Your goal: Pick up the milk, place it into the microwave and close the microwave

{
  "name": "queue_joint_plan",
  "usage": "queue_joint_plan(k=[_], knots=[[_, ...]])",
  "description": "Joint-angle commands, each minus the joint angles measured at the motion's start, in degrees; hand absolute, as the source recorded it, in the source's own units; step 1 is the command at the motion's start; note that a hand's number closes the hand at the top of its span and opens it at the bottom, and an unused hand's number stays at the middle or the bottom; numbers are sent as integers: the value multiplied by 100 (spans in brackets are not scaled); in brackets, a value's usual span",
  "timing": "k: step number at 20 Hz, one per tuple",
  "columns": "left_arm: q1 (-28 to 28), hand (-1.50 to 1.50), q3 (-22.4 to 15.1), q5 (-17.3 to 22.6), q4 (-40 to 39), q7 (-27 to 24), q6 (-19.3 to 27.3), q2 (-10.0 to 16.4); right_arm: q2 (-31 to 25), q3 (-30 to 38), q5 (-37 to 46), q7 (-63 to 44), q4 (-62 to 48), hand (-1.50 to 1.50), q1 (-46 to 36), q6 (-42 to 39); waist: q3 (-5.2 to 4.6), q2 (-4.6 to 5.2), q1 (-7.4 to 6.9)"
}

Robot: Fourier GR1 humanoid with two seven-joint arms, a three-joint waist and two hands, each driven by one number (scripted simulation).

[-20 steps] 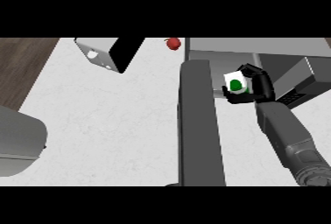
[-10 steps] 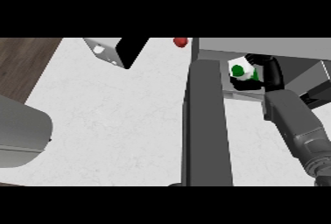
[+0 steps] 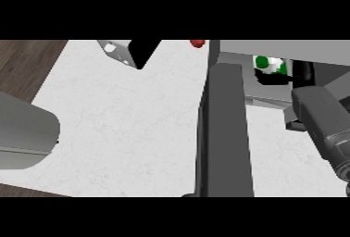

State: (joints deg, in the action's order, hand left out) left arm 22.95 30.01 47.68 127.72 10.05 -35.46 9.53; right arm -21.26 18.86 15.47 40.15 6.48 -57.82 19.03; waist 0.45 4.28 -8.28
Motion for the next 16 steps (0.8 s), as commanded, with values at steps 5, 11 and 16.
queue_joint_plan(k=[5, 11, 16], knots=[[-189, -150, -84, -97, -176, -14, -74, 38, -232, 114, -57, -89, -29, 150, -117, 146, 10, 99, -150], [-346, -150, -27, -70, -268, 14, 13, 155, -364, 127, -41, -154, -74, 150, -167, 157, 18, 171, -238], [-440, -150, 45, -181, -266, 4, 29, 231, -498, 180, -74, -103, -64, 150, -162, 108, 28, 170, -262]])
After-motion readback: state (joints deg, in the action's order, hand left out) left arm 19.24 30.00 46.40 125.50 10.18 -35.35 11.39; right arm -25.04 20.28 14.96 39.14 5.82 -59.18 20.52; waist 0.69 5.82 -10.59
